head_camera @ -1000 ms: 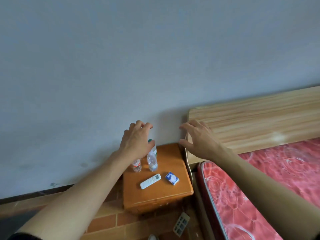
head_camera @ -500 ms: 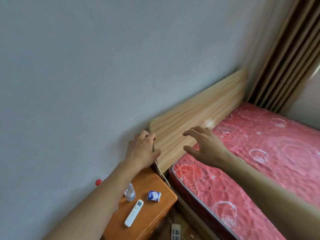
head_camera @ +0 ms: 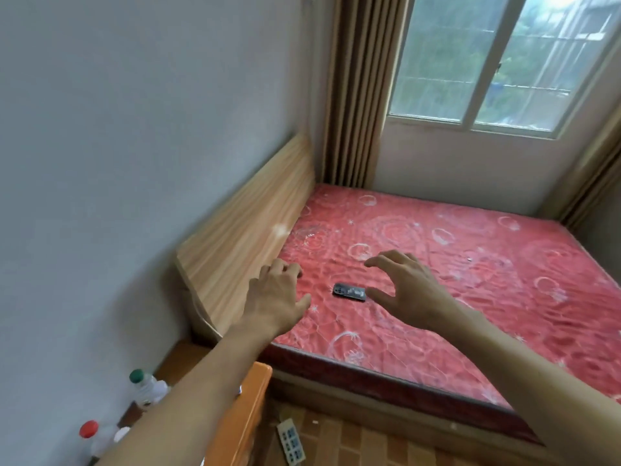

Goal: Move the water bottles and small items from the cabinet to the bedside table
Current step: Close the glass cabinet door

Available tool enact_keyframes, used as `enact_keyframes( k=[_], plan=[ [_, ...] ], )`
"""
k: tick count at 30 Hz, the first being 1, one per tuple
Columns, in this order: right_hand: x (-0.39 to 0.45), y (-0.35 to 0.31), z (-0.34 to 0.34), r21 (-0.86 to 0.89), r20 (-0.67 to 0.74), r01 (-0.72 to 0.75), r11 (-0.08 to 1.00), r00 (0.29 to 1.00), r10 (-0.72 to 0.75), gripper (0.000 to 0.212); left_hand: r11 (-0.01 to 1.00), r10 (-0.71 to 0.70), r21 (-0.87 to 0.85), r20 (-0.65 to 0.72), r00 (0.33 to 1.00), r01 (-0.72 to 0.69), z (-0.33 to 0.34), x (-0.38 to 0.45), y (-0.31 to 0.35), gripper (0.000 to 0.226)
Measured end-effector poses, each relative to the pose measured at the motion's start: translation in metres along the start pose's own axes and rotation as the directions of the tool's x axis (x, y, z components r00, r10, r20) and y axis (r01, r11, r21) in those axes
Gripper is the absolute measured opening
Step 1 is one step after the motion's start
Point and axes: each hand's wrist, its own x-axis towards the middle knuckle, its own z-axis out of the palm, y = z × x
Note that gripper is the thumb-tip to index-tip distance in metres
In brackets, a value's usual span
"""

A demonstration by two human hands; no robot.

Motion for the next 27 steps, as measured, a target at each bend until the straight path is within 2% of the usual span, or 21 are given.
enact_keyframes(
  k=[7,12,20,27],
  plan=[
    [-0.145,0.054,-0.033,-0.011,-0.104,-0.219,0.976,0.971,0.216,0.051,0.961,0.238,-0.123,-0.076,0.968,-0.246,0.013,-0.053,0.116,0.038],
    [-0.261,0.075,-0.049,-0.017,-0.117,-0.343,0.939,0.933,0.339,0.053,0.928,0.339,-0.161,-0.012,0.941,-0.336,0.03,-0.11,0.192,0.038],
    [-0.405,0.081,-0.094,0.014,-0.207,-0.56,0.829,0.809,0.55,0.053,0.831,0.543,-0.171,0.05,0.838,-0.529,0.034,-0.182,0.296,0.041],
    [-0.492,0.068,-0.123,0.031,-0.318,-0.722,0.691,0.648,0.692,0.051,0.68,0.724,-0.219,0.046,0.688,-0.7,0.03,-0.216,0.371,0.042]
  ],
)
